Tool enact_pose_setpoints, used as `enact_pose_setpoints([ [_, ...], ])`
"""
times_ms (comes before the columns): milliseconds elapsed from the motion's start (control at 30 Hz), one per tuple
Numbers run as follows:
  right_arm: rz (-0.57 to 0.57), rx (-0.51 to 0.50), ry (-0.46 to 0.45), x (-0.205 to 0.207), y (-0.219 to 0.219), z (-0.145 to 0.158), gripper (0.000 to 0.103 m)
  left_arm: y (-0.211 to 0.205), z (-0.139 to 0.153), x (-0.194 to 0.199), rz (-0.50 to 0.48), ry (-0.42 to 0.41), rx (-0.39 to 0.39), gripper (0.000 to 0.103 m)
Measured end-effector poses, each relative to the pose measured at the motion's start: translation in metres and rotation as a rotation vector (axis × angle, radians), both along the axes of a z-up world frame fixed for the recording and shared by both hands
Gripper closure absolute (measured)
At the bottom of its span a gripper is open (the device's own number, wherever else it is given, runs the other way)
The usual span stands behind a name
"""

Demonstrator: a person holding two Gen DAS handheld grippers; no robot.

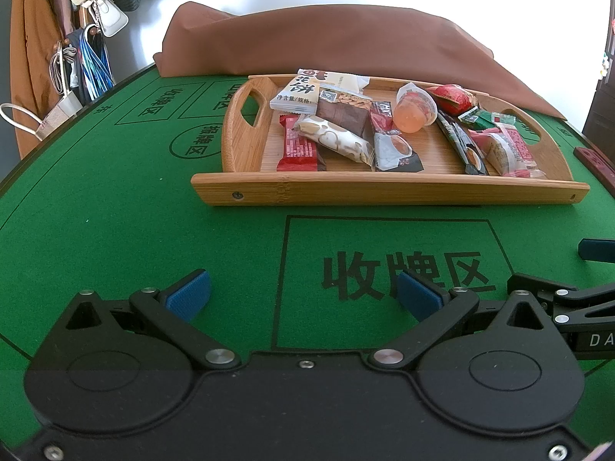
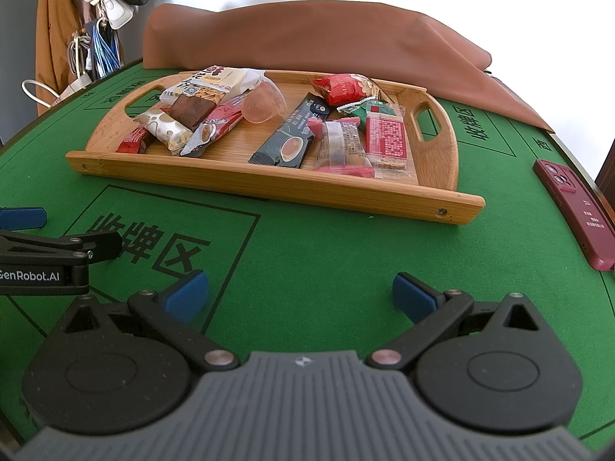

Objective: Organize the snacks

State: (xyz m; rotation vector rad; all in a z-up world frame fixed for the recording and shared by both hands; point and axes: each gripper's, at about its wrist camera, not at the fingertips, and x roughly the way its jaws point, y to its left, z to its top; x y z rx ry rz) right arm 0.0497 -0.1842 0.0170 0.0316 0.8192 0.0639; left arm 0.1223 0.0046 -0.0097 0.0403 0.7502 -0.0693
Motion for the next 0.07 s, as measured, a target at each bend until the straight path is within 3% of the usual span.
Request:
enact_pose_setpoints([
  [67, 0.0, 0.0, 0.0, 0.0, 0.0, 0.0, 0.0, -0.0004, 0.0, -0.0001, 0.0, 0.0, 0.0, 0.0],
])
